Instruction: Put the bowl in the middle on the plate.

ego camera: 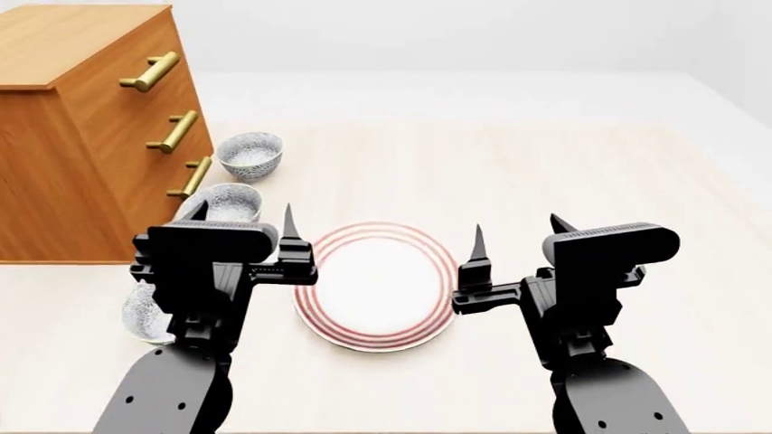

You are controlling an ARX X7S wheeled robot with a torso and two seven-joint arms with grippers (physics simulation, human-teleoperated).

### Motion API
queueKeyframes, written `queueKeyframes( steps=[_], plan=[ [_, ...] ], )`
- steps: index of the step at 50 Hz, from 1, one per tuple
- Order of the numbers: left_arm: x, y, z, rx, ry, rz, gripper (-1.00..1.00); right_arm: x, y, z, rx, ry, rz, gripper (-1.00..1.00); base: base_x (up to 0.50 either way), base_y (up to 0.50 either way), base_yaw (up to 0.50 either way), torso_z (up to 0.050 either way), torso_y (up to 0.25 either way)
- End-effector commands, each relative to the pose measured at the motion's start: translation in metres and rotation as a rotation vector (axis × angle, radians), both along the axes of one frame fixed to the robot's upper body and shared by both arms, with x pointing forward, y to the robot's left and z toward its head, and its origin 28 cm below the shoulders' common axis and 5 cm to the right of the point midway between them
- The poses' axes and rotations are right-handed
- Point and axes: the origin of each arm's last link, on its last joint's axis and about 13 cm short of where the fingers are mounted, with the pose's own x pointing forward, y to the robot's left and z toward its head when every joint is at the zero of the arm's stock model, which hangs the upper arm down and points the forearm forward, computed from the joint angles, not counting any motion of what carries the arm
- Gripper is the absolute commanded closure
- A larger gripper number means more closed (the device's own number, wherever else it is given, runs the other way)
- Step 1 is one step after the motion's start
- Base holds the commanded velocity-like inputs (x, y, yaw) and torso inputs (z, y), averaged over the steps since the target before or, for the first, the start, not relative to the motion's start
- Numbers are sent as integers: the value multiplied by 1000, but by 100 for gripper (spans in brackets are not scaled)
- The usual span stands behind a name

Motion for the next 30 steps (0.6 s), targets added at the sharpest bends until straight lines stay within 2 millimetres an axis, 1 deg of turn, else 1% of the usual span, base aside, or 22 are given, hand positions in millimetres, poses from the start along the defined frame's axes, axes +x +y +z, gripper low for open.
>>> queueKeyframes(
  steps=[1, 11, 29, 30],
  plan=[
    [2, -1, 2, 10, -2, -5, -100, 1, 0, 3, -3, -4, 8, -100, 500, 0, 0, 0, 0],
    [3, 0, 6, 10, -13, -3, -100, 1, 0, 4, 4, -6, 11, -100, 500, 0, 0, 0, 0],
    [3, -1, 4, 2, -7, -4, -100, 4, 0, 0, 0, 13, 17, -100, 499, 0, 0, 0, 2],
    [3, -1, 3, 0, -5, -4, -100, 4, 0, 0, 2, 13, 14, -100, 74, 0, 0, 0, 0]
  ],
)
